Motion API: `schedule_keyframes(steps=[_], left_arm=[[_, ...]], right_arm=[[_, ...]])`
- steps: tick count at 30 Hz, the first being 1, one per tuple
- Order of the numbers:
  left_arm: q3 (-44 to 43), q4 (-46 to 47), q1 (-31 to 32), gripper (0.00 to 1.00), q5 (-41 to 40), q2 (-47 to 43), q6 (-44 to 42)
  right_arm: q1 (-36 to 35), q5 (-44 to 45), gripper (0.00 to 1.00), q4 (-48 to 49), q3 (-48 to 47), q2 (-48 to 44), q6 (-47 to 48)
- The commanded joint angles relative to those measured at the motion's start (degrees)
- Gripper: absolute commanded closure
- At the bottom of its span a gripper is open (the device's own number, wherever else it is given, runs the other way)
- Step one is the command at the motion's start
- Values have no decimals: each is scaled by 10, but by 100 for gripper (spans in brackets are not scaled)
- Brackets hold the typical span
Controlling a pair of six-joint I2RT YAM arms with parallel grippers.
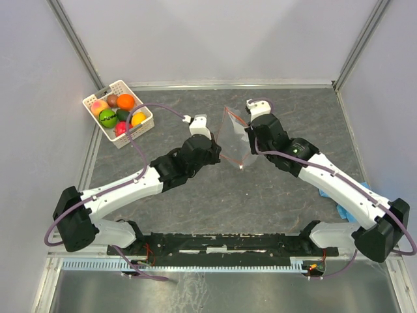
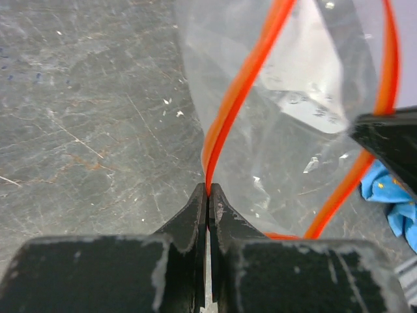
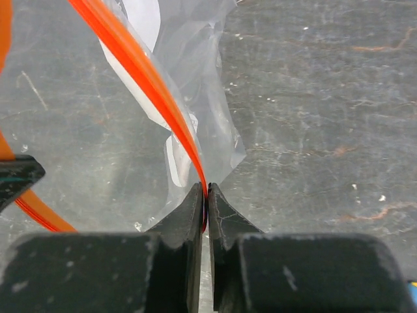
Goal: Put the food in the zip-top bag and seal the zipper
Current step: Open the zipper of the food storage bag.
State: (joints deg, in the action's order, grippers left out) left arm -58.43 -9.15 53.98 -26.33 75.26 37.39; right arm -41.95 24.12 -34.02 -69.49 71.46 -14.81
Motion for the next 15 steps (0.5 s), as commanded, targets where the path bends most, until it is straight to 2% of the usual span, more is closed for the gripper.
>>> schedule_keyframes(steps=[1,9,15], left_arm=[[-24,19,1,97,59,-11,-29],[-64,-10,1,97,44,2,-52],[-98,-25,1,97,29,10,-68]], right_arm=[[1,-42,86,55,15,16,-34],[2,-94,66,77,-13,51,-52],[2,-125,59,69,-83,100,-57]])
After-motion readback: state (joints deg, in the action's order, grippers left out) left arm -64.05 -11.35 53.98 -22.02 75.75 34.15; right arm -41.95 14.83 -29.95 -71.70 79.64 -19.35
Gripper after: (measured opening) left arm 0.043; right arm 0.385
